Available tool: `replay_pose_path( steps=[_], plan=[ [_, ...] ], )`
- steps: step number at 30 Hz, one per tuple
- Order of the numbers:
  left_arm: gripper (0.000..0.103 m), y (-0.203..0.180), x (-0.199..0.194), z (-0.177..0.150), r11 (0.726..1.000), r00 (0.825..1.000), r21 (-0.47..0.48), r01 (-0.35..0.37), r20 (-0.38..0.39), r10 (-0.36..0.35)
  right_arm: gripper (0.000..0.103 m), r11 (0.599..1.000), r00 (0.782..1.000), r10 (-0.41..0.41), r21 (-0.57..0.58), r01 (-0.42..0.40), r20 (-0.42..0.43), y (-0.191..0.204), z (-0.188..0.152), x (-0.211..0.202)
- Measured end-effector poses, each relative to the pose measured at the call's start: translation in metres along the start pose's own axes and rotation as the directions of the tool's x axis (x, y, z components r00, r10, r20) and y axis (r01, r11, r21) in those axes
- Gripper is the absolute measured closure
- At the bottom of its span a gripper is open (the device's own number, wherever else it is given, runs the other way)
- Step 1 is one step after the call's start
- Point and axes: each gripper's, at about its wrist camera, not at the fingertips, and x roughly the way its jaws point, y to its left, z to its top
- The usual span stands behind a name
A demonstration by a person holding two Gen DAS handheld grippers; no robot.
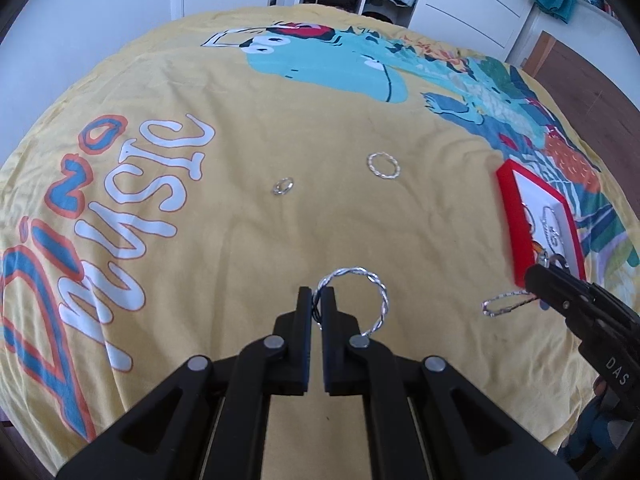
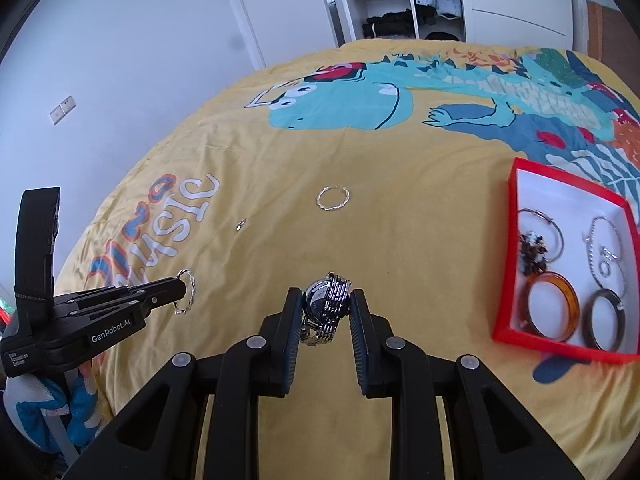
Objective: Organize jewelry
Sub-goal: 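Carry the hoop earring and watch over the red box and lower them, then open both tools to release the earring and watch in the box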
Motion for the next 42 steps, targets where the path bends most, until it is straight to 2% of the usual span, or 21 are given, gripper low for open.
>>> replay_pose_path(
  steps=[6, 12, 15, 21, 28, 34, 42],
  plan=[
    [0.100, -0.036, -0.012, 0.002, 0.998, 0.999, 0.046, 0.040, 0.011, -0.041, 0.080, 1.000, 0.999, -0.024, 0.012, 0.023, 0.047, -0.021, -0.005, -0.037],
    [0.099, -0.101, -0.004, 0.022, 0.985, 0.995, 0.140, 0.099, 0.002, -0.100, 0.080, 0.996, 0.993, -0.088, 0.027, 0.086, 0.078, -0.072, 0.004, -0.060],
    [0.099, -0.138, 0.008, 0.037, 0.975, 0.991, 0.181, 0.132, -0.008, -0.132, 0.080, 0.990, 0.987, -0.138, 0.038, 0.135, 0.087, -0.111, 0.015, -0.065],
    [0.099, -0.224, 0.044, 0.072, 0.939, 0.983, 0.296, 0.177, -0.013, -0.181, 0.080, 0.973, 0.970, -0.226, 0.064, 0.220, 0.089, -0.180, 0.038, -0.061],
    [0.099, -0.297, 0.102, 0.099, 0.910, 0.982, 0.374, 0.182, -0.030, -0.185, 0.080, 0.954, 0.957, -0.286, 0.105, 0.280, 0.050, -0.254, 0.057, -0.027],
    [0.099, -0.323, 0.147, 0.098, 0.898, 0.986, 0.407, 0.170, -0.067, -0.156, 0.080, 0.949, 0.959, -0.282, 0.142, 0.282, -0.017, -0.290, 0.058, 0.012],
    [0.099, -0.322, 0.179, 0.089, 0.900, 0.986, 0.406, 0.161, -0.109, -0.127, 0.079, 0.942, 0.955, -0.282, 0.164, 0.293, -0.090, -0.312, 0.049, 0.043]
  ],
)
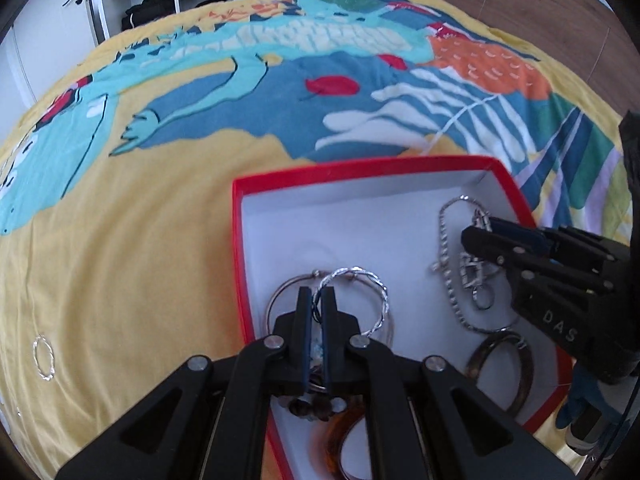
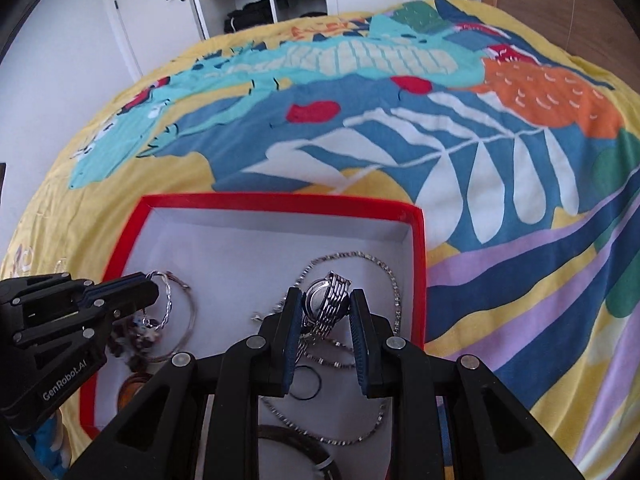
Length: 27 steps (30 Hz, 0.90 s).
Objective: Organize jewelry
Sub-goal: 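Open both tools to release the earring and watch in the box, then lift both open tools back toward the small ring and second hoop earring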
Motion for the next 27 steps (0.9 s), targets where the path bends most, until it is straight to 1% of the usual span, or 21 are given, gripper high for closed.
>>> replay_pose_path(
  steps=[4, 9, 11, 13, 15, 18, 20, 22, 25, 27],
  plan=[
    [0.098, -0.003, 0.003, 0.000, 1.000, 1.000, 0.005, 0.008, -0.009, -0.008, 0.079, 1.000, 1.000, -0.008, -0.026, 0.008, -0.009, 0.005, -0.001, 0.004],
    [0.097, 0.002, -0.001, 0.001, 0.999, 0.999, -0.023, 0.029, -0.014, -0.030, 0.077, 0.999, 1.000, -0.019, -0.037, 0.019, -0.011, 0.008, -0.001, 0.002],
    [0.092, 0.005, -0.007, 0.001, 0.999, 1.000, -0.029, 0.025, -0.003, -0.026, 0.074, 0.999, 1.000, -0.024, -0.034, 0.023, -0.003, 0.007, -0.002, -0.004],
    [0.087, 0.009, -0.017, -0.001, 0.998, 0.999, -0.044, 0.043, 0.008, -0.042, 0.073, 0.999, 1.000, -0.022, -0.026, 0.023, 0.011, 0.005, -0.003, -0.015],
    [0.085, 0.010, -0.027, -0.003, 0.998, 0.999, -0.054, 0.044, 0.017, -0.043, 0.072, 1.000, 0.999, -0.020, -0.016, 0.021, 0.025, 0.005, -0.005, -0.027],
    [0.081, 0.010, -0.050, -0.008, 0.997, 0.999, -0.060, 0.037, 0.036, -0.035, 0.068, 1.000, 0.999, -0.015, 0.010, 0.014, 0.051, 0.005, -0.012, -0.052],
    [0.074, 0.010, -0.070, -0.013, 0.997, 0.998, -0.070, 0.029, 0.054, -0.025, 0.066, 1.000, 0.998, -0.009, 0.021, 0.008, 0.061, 0.008, -0.016, -0.068],
    [0.070, 0.011, -0.091, -0.018, 0.997, 0.997, -0.079, 0.017, 0.075, -0.011, 0.065, 0.999, 0.997, -0.003, 0.032, 0.000, 0.075, 0.012, -0.022, -0.086],
    [0.069, 0.014, -0.132, -0.030, 0.996, 0.993, -0.084, -0.024, 0.114, 0.033, 0.059, 0.999, 0.994, 0.008, 0.047, -0.013, 0.105, 0.023, -0.032, -0.119],
    [0.066, 0.016, -0.155, -0.039, 0.994, 0.988, -0.089, -0.064, 0.134, 0.075, 0.057, 0.998, 0.992, 0.015, 0.053, -0.022, 0.128, 0.033, -0.038, -0.141]
  ],
)
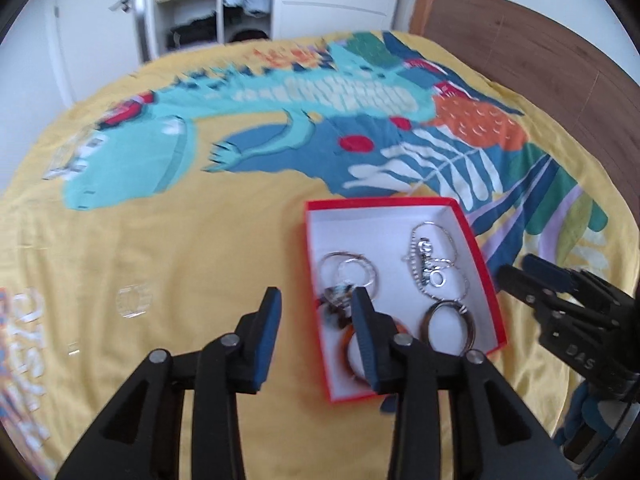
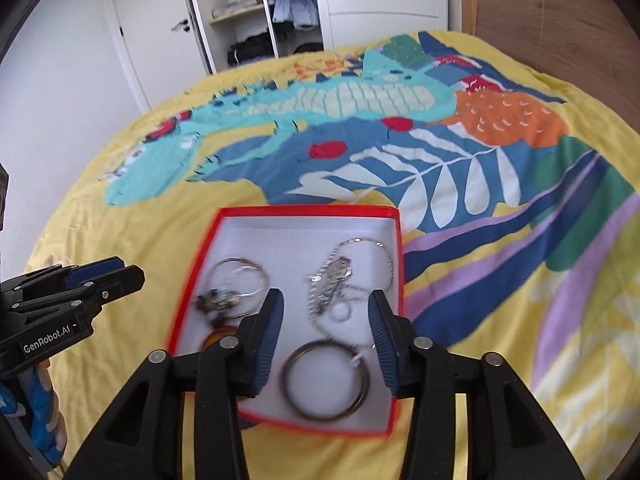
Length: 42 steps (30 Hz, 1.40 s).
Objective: Organize jewelry
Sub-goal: 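Lift both open tools back toward the small ring and second hoop earring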
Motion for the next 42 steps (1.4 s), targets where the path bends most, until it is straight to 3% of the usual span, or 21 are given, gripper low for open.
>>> replay_pose_path(
  steps=[3, 9, 11, 17, 28, 42],
  plan=[
    [0.057, 0.016, -0.044, -0.022, 0.998, 0.997, -0.018, -0.065, 0.048, 0.066, 0.052, 1.000, 0.999, 0.010, -0.013, -0.010, 0.034, 0.019, -0.009, -0.032],
    [0.057, 0.060, -0.107, -0.077, 0.984, 0.983, -0.087, -0.156, 0.081, 0.163, 0.049, 0.998, 0.996, 0.038, -0.061, -0.033, 0.086, 0.067, -0.037, -0.088],
    [0.057, 0.073, -0.122, -0.093, 0.977, 0.977, -0.106, -0.184, 0.090, 0.194, 0.043, 0.996, 0.993, 0.052, -0.071, -0.045, 0.108, 0.082, -0.050, -0.104],
    [0.057, 0.116, -0.171, -0.138, 0.955, 0.960, -0.179, -0.237, 0.108, 0.258, 0.039, 0.994, 0.986, 0.096, -0.066, -0.087, 0.140, 0.113, -0.082, -0.129],
    [0.057, 0.150, -0.225, -0.180, 0.942, 0.945, -0.240, -0.235, 0.170, 0.279, 0.039, 0.983, 0.985, 0.121, -0.150, -0.102, 0.123, 0.175, -0.118, -0.153],
    [0.057, 0.155, -0.260, -0.209, 0.941, 0.939, -0.267, -0.207, 0.215, 0.268, 0.033, 0.968, 0.980, 0.109, -0.243, -0.067, 0.165, 0.215, -0.139, -0.200]
  ],
)
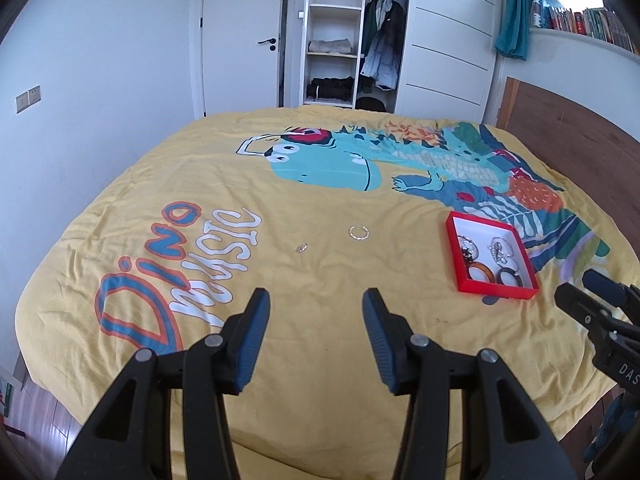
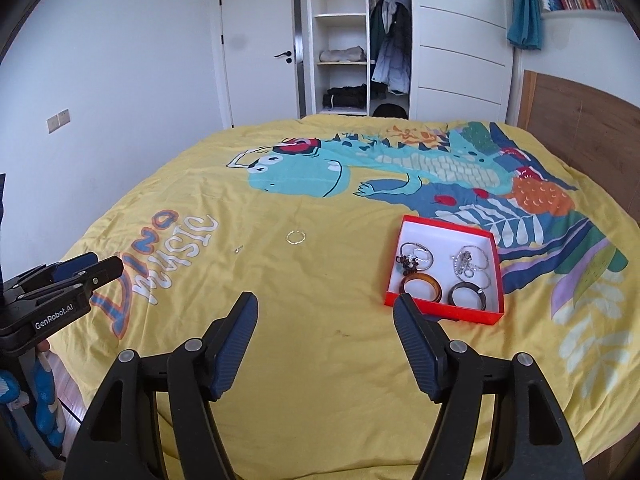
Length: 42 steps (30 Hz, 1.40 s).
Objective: Organize jewelry
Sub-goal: 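Lift both open tools back toward the small ring and second hoop earring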
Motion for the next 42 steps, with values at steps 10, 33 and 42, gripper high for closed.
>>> replay_pose_path(
  steps=[10, 33, 42],
  plan=[
    [0.057, 0.014, -0.034, -0.003, 0.999, 0.998, -0.018, -0.034, 0.047, 0.035, 0.029, 0.999, 0.999, 0.036, -0.039, -0.035, 0.028, 0.020, 0.000, -0.015],
    [0.057, 0.009, -0.079, -0.012, 0.997, 0.992, 0.035, -0.063, 0.114, 0.058, 0.026, 0.996, 0.991, 0.059, -0.066, -0.052, 0.119, 0.037, -0.004, -0.065],
    [0.057, 0.019, -0.091, -0.012, 0.997, 0.979, 0.022, -0.078, 0.189, 0.072, 0.026, 0.995, 0.988, 0.073, -0.076, -0.063, 0.136, 0.045, -0.002, -0.061]
  ],
)
